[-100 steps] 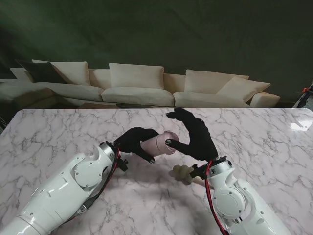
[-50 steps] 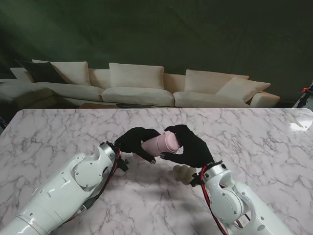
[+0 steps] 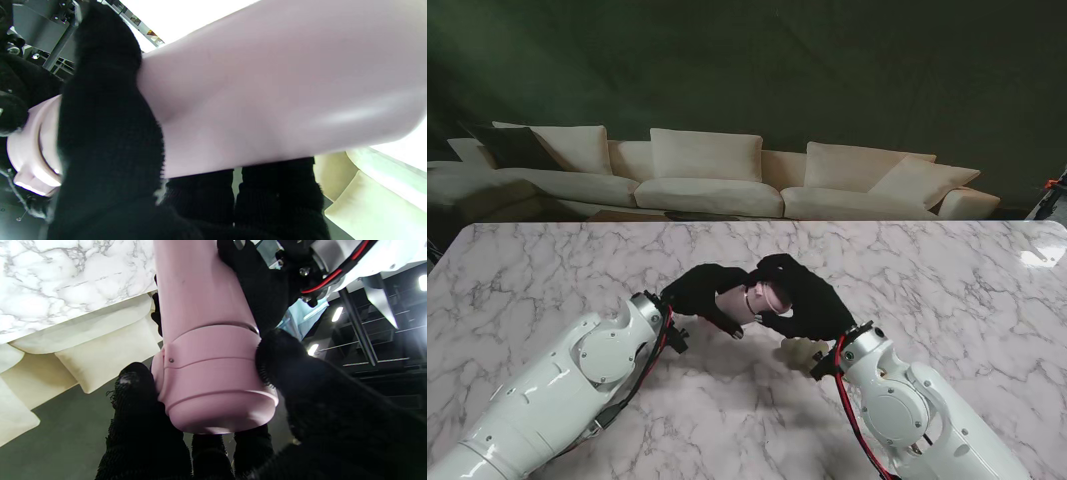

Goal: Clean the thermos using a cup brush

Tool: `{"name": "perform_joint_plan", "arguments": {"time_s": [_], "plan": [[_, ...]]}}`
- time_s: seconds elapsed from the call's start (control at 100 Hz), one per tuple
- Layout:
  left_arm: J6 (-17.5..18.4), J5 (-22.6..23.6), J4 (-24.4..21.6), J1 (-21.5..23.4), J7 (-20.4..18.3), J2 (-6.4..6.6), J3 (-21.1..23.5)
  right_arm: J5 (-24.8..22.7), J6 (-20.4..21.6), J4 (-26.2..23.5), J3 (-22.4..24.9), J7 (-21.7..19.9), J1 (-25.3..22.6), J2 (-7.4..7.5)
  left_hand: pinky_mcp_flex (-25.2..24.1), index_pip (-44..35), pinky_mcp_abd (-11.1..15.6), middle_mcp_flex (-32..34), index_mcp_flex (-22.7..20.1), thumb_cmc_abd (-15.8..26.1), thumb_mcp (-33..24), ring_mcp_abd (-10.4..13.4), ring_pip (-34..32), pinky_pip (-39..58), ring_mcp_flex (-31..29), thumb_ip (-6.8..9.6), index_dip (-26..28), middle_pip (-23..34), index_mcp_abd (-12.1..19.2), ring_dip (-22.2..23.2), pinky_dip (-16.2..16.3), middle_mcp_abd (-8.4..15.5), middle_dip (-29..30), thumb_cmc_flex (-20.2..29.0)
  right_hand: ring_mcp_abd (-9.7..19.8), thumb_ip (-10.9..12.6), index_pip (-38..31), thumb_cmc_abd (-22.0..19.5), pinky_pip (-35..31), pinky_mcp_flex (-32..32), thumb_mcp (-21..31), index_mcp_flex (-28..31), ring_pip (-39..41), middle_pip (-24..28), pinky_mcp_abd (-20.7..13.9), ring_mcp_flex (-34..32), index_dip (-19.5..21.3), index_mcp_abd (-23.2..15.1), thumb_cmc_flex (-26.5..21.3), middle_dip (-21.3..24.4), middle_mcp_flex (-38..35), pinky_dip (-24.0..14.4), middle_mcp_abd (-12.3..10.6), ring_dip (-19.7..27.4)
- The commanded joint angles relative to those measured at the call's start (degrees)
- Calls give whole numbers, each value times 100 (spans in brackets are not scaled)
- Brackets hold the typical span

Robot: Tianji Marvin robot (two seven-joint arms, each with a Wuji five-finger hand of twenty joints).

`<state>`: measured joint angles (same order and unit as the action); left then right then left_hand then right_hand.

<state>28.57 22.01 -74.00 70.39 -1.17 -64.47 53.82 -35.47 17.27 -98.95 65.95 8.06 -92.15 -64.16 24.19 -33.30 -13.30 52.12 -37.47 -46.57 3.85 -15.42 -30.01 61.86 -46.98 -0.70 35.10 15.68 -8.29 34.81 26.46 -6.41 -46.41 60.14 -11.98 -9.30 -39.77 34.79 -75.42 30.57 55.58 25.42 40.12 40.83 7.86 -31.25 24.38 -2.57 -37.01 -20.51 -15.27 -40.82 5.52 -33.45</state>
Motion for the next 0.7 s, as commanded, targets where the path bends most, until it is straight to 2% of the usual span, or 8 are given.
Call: {"name": "perform_joint_plan", "arguments": {"time_s": [0.0,0.07,0.14,0.19,0.25,0.32,0.42,0.69], "plan": [[-43,-47,-52,-77,-68,-47,-22,12,92,15,-77,-85,-13,5,208,-677,793,146,-490,2822,-2661,411,-884,524,-429,33,170,335,723,295,208,391,-33,1382,1162,428,-752,-554,315,-254,1325,983,-65,-139,-542,-180,468,-1287,-915,73,-132,-18,-338,269],[-56,-58,-50,-83,-72,-50,-35,28,156,42,-78,-118,-2,13,210,-677,791,146,-490,2828,-2655,416,-889,529,-437,29,171,336,723,297,210,398,-34,1382,1297,154,-701,-281,272,-562,1807,1110,-427,-252,-494,-93,473,-1483,-1108,123,-302,778,-724,579],[-66,-63,-51,-87,-78,-50,-44,13,191,77,-88,-93,9,10,213,-676,796,145,-490,2829,-2654,420,-891,531,-436,30,170,337,726,298,211,399,-34,1382,1336,-83,-766,-29,89,-610,2086,1297,-454,-224,-419,-172,479,-1554,-1269,97,-596,1143,-934,612],[-74,-69,-54,-88,-87,-49,-46,-3,231,140,-114,42,28,-17,212,-676,797,147,-493,2828,-2656,415,-894,531,-438,31,171,339,727,299,211,394,-35,1382,1289,-25,-841,-246,-173,-424,1863,1464,-46,-20,-553,-320,495,-1553,-1188,-56,-836,1039,-979,306],[-84,-66,-61,-87,-93,-47,-45,-21,298,210,-137,293,48,-63,213,-676,799,148,-491,2829,-2653,424,-896,532,-443,29,172,340,726,299,211,397,-34,1382,1180,-336,-906,-266,-284,-17,1414,1585,425,195,-736,-631,505,-1512,-1192,-358,-1097,174,-920,-134],[-97,-63,-64,-84,-100,-45,-41,-97,351,223,-107,497,30,-93,218,-677,803,146,-493,2830,-2658,420,-896,535,-446,32,173,340,727,298,212,397,-32,1382,1174,-475,-947,-212,-603,208,1250,1700,963,400,-826,-778,504,-1485,-1280,-591,-1270,-145,-878,-347],[-124,-48,-58,-87,-116,-39,-41,-173,391,158,-2,650,-40,-114,219,-676,797,149,-495,2827,-2662,413,-901,537,-449,33,172,343,720,301,213,393,-34,1382,1165,-531,-958,-188,-908,373,1251,1776,1514,487,-880,-877,480,-1416,-1355,-875,-1423,-305,-790,-360],[-166,37,0,-116,-134,-24,-48,-273,560,-263,534,581,-310,-81,217,-671,797,142,-493,2828,-2663,416,-912,546,-443,28,170,342,711,309,216,387,-34,1382,1150,-549,-929,-276,-984,390,1251,1801,1583,426,-850,-897,451,-1245,-1393,-890,-1441,-307,-662,-331]]}}
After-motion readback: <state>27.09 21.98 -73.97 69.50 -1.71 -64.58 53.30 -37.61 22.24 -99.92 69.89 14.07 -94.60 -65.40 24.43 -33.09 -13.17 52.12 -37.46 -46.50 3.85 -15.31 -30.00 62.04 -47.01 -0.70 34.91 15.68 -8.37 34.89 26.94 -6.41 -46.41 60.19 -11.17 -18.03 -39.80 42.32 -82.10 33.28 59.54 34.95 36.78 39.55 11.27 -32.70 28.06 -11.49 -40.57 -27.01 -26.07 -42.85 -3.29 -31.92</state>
